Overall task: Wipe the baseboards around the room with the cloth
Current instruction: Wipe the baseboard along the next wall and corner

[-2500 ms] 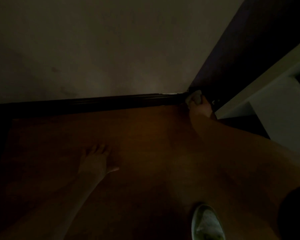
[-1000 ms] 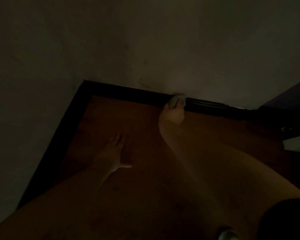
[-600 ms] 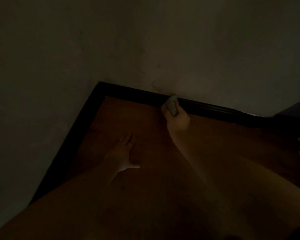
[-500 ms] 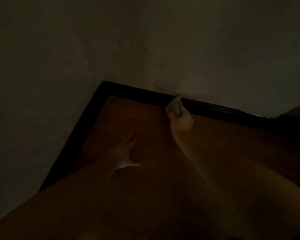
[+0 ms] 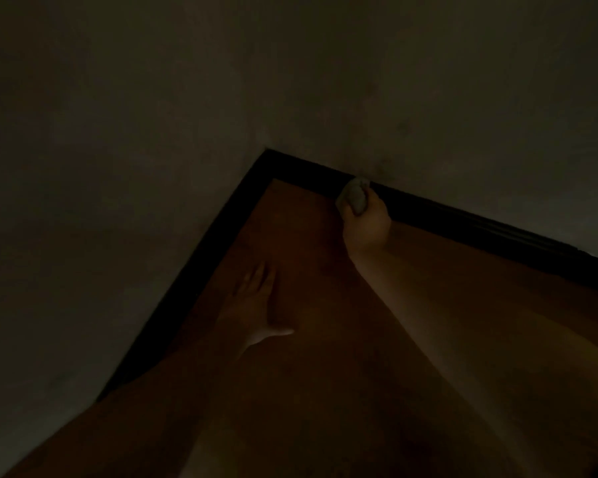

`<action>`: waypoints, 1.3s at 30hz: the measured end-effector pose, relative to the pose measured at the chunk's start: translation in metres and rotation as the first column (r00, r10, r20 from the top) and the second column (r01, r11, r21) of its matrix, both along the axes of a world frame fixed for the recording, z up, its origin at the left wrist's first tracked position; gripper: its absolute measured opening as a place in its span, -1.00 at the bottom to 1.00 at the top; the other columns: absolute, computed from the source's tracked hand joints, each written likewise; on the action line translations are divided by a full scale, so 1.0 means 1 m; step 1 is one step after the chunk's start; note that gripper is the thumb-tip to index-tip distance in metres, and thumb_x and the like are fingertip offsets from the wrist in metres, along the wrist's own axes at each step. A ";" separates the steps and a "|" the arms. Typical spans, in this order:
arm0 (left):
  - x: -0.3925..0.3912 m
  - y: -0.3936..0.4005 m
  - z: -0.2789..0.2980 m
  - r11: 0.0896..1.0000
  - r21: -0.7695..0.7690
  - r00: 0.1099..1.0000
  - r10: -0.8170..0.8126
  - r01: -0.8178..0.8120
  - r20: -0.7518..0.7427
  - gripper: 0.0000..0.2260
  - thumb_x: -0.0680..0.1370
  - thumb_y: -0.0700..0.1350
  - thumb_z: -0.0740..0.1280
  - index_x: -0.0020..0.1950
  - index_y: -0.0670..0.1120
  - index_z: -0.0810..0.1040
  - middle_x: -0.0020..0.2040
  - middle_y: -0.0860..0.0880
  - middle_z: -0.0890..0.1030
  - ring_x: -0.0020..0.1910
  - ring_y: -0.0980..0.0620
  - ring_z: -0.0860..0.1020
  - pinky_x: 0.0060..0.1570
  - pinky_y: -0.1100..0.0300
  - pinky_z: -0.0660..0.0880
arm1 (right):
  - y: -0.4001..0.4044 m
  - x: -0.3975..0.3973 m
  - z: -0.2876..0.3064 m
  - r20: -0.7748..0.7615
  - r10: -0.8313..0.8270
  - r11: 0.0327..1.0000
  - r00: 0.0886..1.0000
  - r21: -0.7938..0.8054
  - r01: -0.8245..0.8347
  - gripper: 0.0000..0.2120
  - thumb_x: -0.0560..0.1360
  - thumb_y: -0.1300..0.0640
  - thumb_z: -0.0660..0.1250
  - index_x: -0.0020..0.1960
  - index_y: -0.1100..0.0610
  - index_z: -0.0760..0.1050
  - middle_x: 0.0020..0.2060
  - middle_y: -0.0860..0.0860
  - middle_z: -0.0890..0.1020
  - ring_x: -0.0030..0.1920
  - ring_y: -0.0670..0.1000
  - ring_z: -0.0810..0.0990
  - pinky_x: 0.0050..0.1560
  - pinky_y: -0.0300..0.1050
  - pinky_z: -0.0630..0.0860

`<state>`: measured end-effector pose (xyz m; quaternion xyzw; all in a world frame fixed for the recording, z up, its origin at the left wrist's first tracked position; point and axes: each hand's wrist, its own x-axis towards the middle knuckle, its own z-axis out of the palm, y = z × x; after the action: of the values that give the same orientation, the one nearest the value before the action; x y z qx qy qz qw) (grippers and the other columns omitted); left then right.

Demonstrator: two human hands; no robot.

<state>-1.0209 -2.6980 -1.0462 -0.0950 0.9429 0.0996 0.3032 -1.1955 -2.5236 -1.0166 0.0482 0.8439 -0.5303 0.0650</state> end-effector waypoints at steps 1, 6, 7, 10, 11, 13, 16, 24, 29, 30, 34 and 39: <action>0.003 0.001 -0.002 1.000 0.013 1.000 -0.002 0.002 0.006 0.21 0.28 0.49 0.38 0.58 0.05 -0.36 0.58 0.02 -0.37 0.58 -0.07 -0.27 0.54 -0.19 -0.09 | -0.007 -0.001 0.001 -0.014 0.016 1.000 1.000 -0.010 -0.017 -0.59 0.62 0.10 0.23 0.46 0.09 0.38 0.31 0.10 0.51 0.27 0.04 0.49 0.32 -0.06 0.42; 0.000 0.010 -0.002 0.999 0.031 1.000 0.015 -0.015 -0.004 0.21 0.32 0.35 0.48 0.59 0.01 -0.33 0.59 -0.01 -0.34 0.57 -0.09 -0.27 0.52 -0.17 -0.08 | -0.057 -0.014 -0.003 -0.013 0.070 0.991 0.997 -0.111 -0.071 -0.64 0.62 0.09 0.25 0.41 0.07 0.44 0.14 0.03 0.56 0.14 -0.02 0.52 0.10 -0.21 0.41; -0.001 0.012 -0.002 1.000 0.026 1.000 0.016 -0.016 -0.006 0.21 0.32 0.34 0.48 0.59 0.00 -0.34 0.59 -0.01 -0.34 0.57 -0.09 -0.27 0.52 -0.17 -0.08 | -0.066 -0.016 -0.004 -0.011 0.088 0.989 0.996 -0.123 -0.088 -0.61 0.63 0.09 0.26 0.44 0.07 0.41 0.15 0.03 0.56 0.15 -0.02 0.51 0.13 -0.21 0.41; 0.001 0.011 -0.002 0.999 0.039 0.999 0.027 -0.026 -0.020 0.20 0.33 0.31 0.49 0.58 0.03 -0.36 0.57 0.01 -0.38 0.57 -0.06 -0.29 0.52 -0.17 -0.05 | -0.090 -0.023 -0.003 -0.008 0.142 0.978 0.990 -0.151 -0.141 -0.58 0.62 0.09 0.27 0.47 0.09 0.39 0.20 0.08 0.58 0.17 -0.01 0.53 0.16 -0.22 0.44; 0.002 0.011 -0.001 0.999 0.042 0.999 0.032 -0.031 -0.027 0.20 0.34 0.30 0.50 0.58 0.04 -0.35 0.57 0.02 -0.38 0.57 -0.05 -0.29 0.52 -0.16 -0.05 | -0.098 -0.025 -0.003 -0.001 0.156 0.975 0.988 -0.159 -0.154 -0.56 0.62 0.09 0.28 0.48 0.11 0.38 0.22 0.09 0.57 0.17 -0.01 0.52 0.18 -0.22 0.45; 0.001 0.012 0.001 0.998 0.040 0.999 0.039 -0.039 -0.022 0.19 0.34 0.27 0.51 0.58 0.02 -0.35 0.57 0.02 -0.39 0.56 -0.05 -0.29 0.52 -0.15 -0.08 | -0.113 -0.030 -0.002 -0.003 0.185 0.969 0.983 -0.168 -0.183 -0.59 0.61 0.12 0.29 0.44 0.16 0.42 0.18 0.07 0.57 0.13 -0.02 0.52 0.14 -0.30 0.44; -0.003 0.017 0.005 0.998 0.030 0.999 0.049 -0.049 -0.007 0.20 0.36 0.23 0.53 0.58 -0.01 -0.35 0.57 -0.02 -0.37 0.56 -0.07 -0.29 0.52 -0.16 -0.09 | -0.131 -0.037 0.000 0.019 0.196 0.966 0.980 -0.175 -0.190 -0.73 0.62 0.16 0.28 0.29 0.19 0.53 0.06 0.09 0.59 0.03 -0.05 0.50 -0.05 -0.38 0.40; -0.005 0.020 0.014 0.996 0.033 0.997 0.078 -0.078 0.008 0.18 0.37 0.20 0.53 0.59 0.00 -0.35 0.57 -0.01 -0.39 0.57 -0.08 -0.30 0.55 -0.11 -0.11 | -0.141 -0.047 0.010 0.158 0.073 0.987 0.985 -0.155 -0.048 -0.80 0.60 0.10 0.30 0.11 0.18 0.60 0.01 0.14 0.64 -0.05 0.04 0.59 -0.13 -0.17 0.51; -0.006 0.021 0.017 0.998 0.021 0.998 0.065 -0.065 0.020 0.18 0.37 0.21 0.52 0.59 -0.02 -0.34 0.58 -0.03 -0.36 0.57 -0.09 -0.29 0.55 -0.13 -0.09 | -0.106 -0.041 0.012 0.287 -0.093 0.961 0.954 -0.225 0.161 -0.71 0.59 0.07 0.33 0.28 0.13 0.55 0.08 0.11 0.64 0.00 0.05 0.61 -0.05 -0.12 0.58; -0.006 0.021 0.016 0.998 0.019 0.998 0.061 -0.061 0.022 0.18 0.36 0.22 0.52 0.59 -0.01 -0.34 0.58 -0.03 -0.36 0.57 -0.08 -0.28 0.54 -0.13 -0.09 | -0.097 -0.039 0.010 0.276 -0.107 0.962 0.955 -0.213 0.169 -0.72 0.59 0.06 0.33 0.26 0.13 0.55 0.07 0.10 0.64 -0.01 0.05 0.61 -0.09 -0.16 0.56; -0.007 0.022 0.016 0.998 0.009 0.997 0.058 -0.058 0.045 0.21 0.35 0.22 0.53 0.59 -0.02 -0.35 0.58 -0.04 -0.37 0.58 -0.09 -0.26 0.52 -0.12 -0.10 | -0.070 -0.028 0.003 0.239 -0.201 0.949 0.950 -0.194 0.249 -0.70 0.60 0.07 0.29 0.28 0.16 0.52 0.12 0.10 0.62 0.10 0.09 0.59 0.13 -0.07 0.55; -0.009 0.024 0.017 0.998 -0.007 0.997 0.056 -0.056 0.057 0.20 0.35 0.23 0.52 0.59 -0.04 -0.34 0.59 -0.05 -0.33 0.58 -0.11 -0.24 0.54 -0.16 -0.04 | -0.061 -0.013 -0.006 0.157 -0.167 0.966 0.973 -0.169 0.193 -0.67 0.56 0.10 0.34 0.32 0.07 0.44 0.15 0.06 0.56 0.13 0.06 0.56 0.15 -0.02 0.52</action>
<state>-1.0297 -2.6745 -1.0288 -0.1252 0.9312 0.1026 0.3266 -1.2083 -2.5845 -1.0229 0.1562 0.7769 -0.6046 0.0804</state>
